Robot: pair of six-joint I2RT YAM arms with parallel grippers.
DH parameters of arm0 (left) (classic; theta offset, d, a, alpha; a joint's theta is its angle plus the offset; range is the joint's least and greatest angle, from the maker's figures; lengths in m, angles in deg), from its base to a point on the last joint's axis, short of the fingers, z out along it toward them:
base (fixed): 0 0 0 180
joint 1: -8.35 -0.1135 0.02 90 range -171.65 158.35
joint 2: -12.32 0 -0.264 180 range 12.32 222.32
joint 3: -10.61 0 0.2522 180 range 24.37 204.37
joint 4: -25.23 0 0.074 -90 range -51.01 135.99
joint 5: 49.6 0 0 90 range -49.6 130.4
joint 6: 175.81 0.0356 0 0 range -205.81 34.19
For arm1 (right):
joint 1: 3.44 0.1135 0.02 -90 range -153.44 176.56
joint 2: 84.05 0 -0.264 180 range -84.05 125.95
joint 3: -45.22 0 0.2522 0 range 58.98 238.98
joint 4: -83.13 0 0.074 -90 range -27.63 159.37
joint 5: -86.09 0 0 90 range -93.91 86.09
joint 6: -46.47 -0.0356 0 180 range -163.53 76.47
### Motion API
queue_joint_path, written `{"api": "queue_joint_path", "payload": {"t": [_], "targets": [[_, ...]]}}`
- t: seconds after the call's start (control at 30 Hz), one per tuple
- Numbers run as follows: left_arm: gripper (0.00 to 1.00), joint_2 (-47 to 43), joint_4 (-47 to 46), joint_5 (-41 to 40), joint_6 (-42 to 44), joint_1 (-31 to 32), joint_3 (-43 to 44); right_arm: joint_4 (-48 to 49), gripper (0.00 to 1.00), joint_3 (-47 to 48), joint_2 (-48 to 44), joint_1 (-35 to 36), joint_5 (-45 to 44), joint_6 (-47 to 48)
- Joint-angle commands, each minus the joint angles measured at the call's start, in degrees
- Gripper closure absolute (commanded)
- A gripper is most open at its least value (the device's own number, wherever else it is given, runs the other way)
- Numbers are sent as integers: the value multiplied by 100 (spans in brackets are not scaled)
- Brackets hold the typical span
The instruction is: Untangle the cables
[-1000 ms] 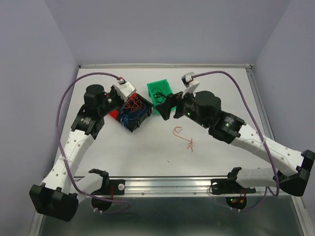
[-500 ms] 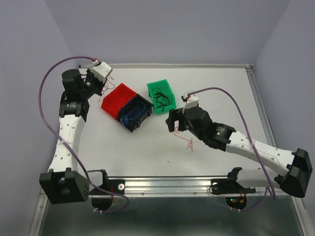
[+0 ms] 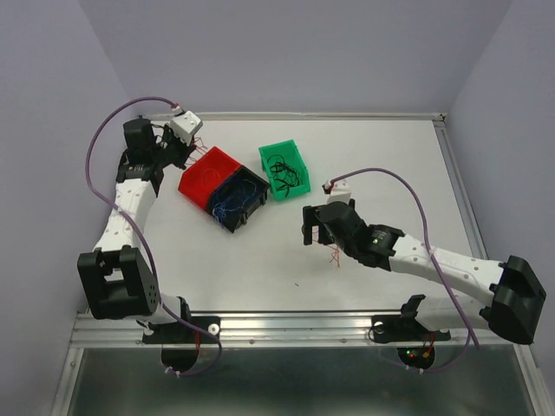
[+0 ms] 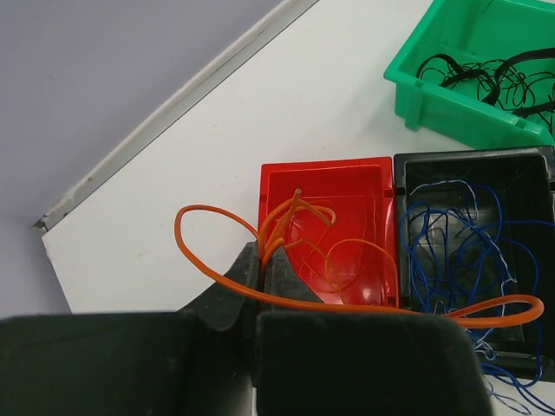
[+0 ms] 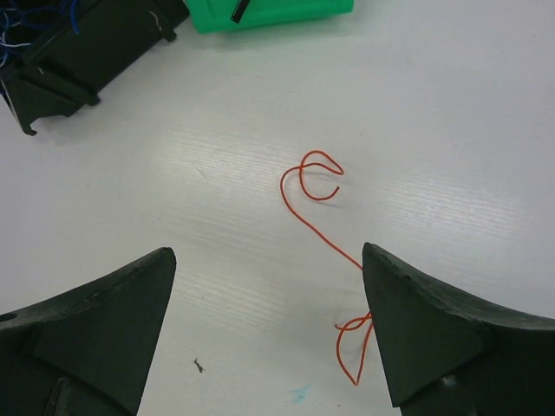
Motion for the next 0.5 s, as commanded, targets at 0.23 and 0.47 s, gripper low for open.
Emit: {"api": "queue_joint_path", "payload": {"t": [0.23, 0.47], "targets": [[100, 724, -779, 174, 235, -4, -93, -268, 4, -319, 66, 26, -75, -474], [100, 1776, -500, -228, 594, 215, -15, -453, 2, -529, 190, -97, 82, -720]]}}
